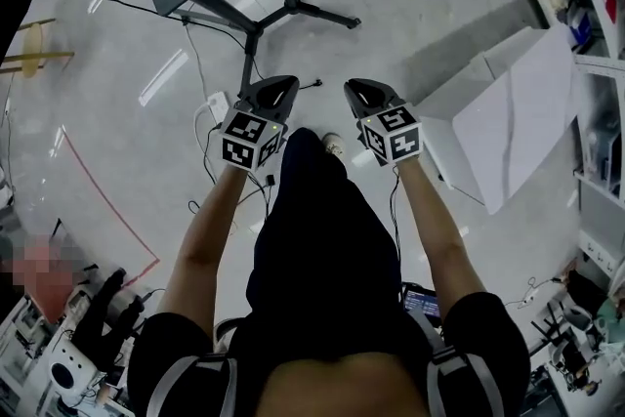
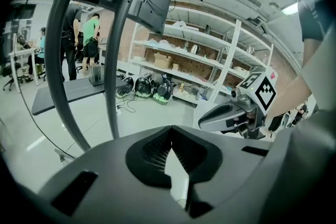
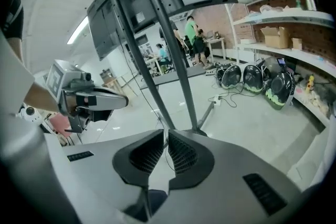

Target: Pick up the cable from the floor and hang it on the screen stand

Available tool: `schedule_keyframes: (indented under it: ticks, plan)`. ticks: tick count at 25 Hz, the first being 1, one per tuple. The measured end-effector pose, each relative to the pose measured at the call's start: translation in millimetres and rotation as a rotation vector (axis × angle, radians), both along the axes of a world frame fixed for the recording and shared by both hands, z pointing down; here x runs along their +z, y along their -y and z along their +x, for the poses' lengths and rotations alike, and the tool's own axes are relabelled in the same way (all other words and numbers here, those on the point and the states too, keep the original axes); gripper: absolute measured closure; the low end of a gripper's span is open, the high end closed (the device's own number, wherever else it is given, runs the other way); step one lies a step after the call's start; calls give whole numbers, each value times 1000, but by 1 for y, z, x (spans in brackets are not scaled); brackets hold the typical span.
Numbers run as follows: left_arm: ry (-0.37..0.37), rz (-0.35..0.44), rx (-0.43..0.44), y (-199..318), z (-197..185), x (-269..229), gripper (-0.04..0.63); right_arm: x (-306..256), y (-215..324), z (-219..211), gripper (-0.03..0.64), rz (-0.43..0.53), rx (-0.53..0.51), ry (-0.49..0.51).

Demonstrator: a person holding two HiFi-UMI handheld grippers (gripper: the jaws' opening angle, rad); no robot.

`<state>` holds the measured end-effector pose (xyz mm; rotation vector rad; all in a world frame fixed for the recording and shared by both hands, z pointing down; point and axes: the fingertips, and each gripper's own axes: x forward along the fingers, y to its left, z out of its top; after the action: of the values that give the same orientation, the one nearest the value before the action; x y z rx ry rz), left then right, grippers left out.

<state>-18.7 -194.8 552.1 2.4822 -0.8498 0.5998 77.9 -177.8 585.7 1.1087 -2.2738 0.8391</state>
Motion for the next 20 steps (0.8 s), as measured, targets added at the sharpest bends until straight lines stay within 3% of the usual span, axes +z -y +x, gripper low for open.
schedule_keyframes:
  ticks: [6, 11, 20]
  plan:
    - [10, -73, -24, 6, -11, 75, 588, 80, 8, -14, 578, -32, -57, -66]
    - [-11, -144, -90, -5, -18, 154, 588, 164, 5, -20, 492, -68, -124, -113]
    - [26, -216, -83, -30, -14, 283, 588, 306, -8, -30, 437, -137, -185, -154]
